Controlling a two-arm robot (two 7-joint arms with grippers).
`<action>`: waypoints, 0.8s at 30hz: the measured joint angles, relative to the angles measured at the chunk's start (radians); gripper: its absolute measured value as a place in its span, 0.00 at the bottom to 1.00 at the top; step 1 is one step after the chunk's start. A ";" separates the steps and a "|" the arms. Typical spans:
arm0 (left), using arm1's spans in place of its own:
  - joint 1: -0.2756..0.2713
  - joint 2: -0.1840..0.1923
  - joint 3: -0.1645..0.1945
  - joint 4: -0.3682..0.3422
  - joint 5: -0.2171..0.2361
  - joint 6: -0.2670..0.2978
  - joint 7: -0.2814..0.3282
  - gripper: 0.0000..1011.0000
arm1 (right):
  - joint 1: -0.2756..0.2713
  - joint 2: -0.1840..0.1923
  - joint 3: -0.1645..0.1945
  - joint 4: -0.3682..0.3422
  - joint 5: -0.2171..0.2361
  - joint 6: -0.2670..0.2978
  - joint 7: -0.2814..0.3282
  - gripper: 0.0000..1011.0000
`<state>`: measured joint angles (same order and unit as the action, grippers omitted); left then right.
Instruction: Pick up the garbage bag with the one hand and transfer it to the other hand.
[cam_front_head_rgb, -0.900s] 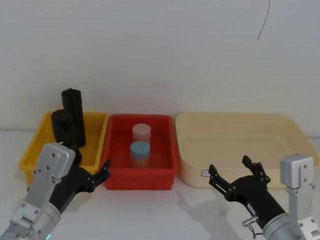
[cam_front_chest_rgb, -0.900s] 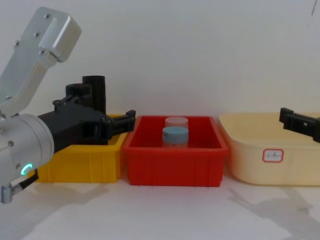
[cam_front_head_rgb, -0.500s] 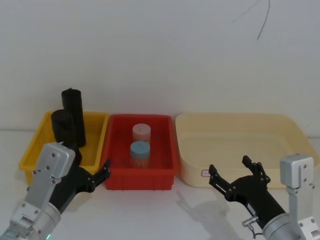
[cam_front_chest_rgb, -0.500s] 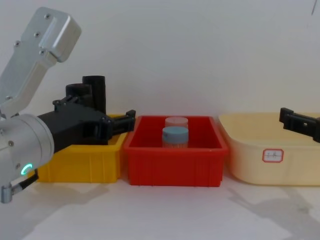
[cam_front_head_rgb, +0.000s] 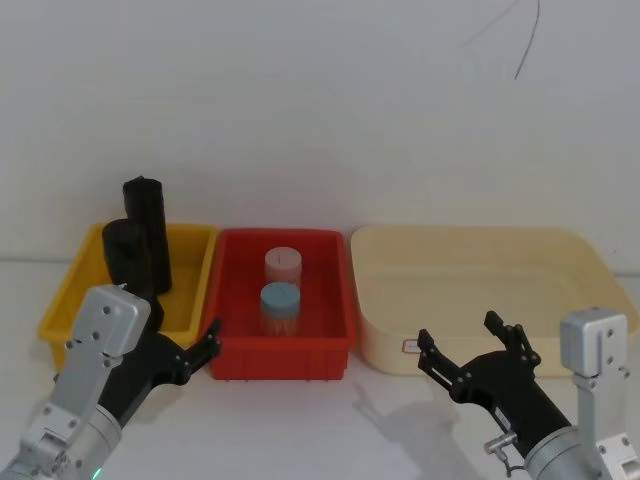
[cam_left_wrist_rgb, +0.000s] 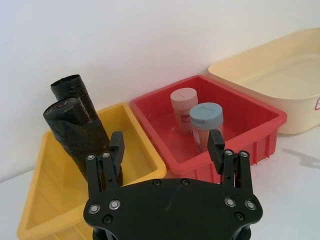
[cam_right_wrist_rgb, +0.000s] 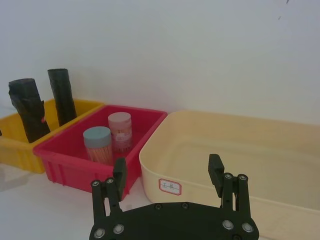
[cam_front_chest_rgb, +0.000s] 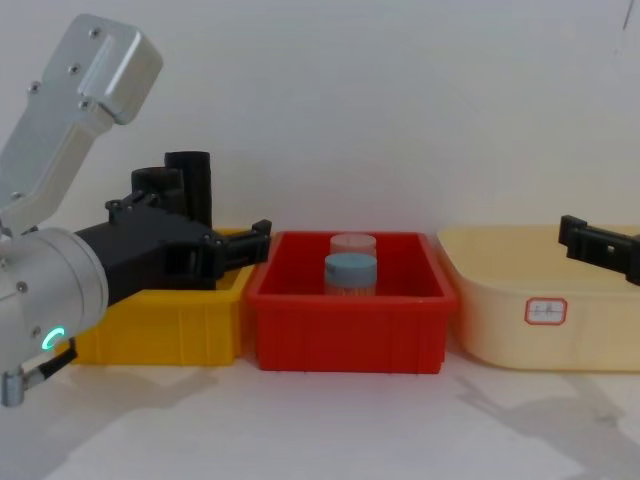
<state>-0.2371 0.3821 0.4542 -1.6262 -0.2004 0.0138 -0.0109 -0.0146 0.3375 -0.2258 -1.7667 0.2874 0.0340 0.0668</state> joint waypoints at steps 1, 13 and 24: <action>0.000 0.000 0.000 0.000 0.000 0.000 0.000 0.99 | 0.000 0.000 0.000 0.000 0.000 0.000 0.000 0.99; 0.005 0.015 -0.008 0.001 0.009 -0.021 -0.012 0.99 | 0.000 0.000 0.000 0.000 0.000 0.000 0.000 0.99; 0.033 0.048 -0.050 -0.003 0.011 -0.045 -0.016 0.99 | 0.000 0.000 0.000 0.000 0.000 0.000 0.000 0.99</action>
<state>-0.2038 0.4301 0.4039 -1.6294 -0.1893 -0.0313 -0.0268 -0.0146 0.3374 -0.2258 -1.7667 0.2874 0.0340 0.0668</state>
